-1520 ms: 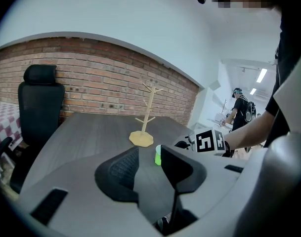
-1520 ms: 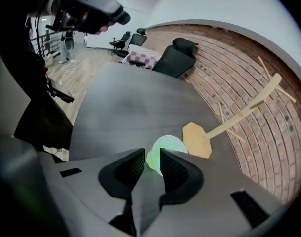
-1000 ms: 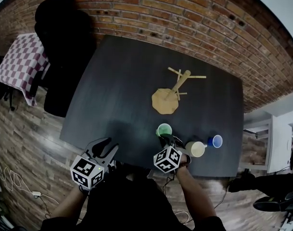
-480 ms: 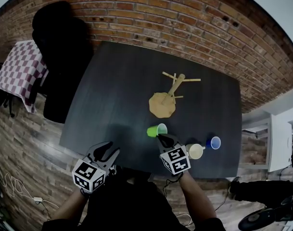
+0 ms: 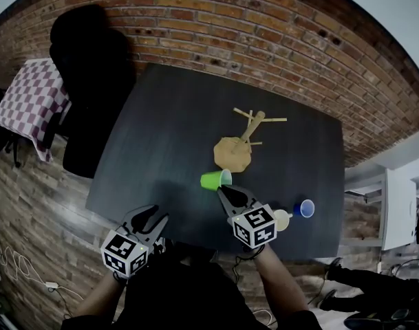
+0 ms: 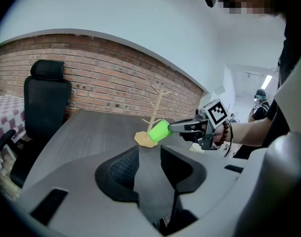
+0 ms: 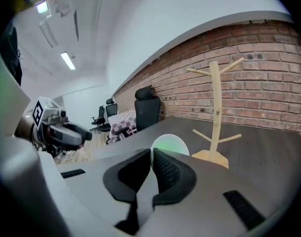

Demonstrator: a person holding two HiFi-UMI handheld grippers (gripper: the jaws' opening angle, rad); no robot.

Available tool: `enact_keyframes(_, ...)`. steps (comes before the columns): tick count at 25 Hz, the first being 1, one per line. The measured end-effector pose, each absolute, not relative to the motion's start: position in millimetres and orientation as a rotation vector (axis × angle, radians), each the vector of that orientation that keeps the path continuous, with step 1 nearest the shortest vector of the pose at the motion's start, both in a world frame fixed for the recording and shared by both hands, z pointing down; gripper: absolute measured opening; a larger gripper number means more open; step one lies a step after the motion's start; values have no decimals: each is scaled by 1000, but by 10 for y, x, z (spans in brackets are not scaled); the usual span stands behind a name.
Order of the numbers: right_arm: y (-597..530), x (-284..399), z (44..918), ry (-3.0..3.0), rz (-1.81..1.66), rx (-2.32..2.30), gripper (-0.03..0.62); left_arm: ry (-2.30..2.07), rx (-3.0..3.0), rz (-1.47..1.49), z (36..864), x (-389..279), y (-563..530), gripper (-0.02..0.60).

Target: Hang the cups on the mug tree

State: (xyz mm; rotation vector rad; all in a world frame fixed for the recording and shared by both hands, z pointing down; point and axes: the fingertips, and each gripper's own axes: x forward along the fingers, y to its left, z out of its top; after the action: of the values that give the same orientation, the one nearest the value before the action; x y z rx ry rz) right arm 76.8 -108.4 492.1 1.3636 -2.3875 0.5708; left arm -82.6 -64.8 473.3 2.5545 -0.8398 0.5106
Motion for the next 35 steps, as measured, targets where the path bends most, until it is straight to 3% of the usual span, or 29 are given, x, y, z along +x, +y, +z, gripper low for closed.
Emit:
enact_keyframes(21,-1578,581,3928,-2638,493,1494,40,-882,2539,490,4742,-1033,-598,146)
enact_keyframes(35,-1973,783,3616,-2838,829,1670,40,-889,2512,493,4795,-1160,-533,146)
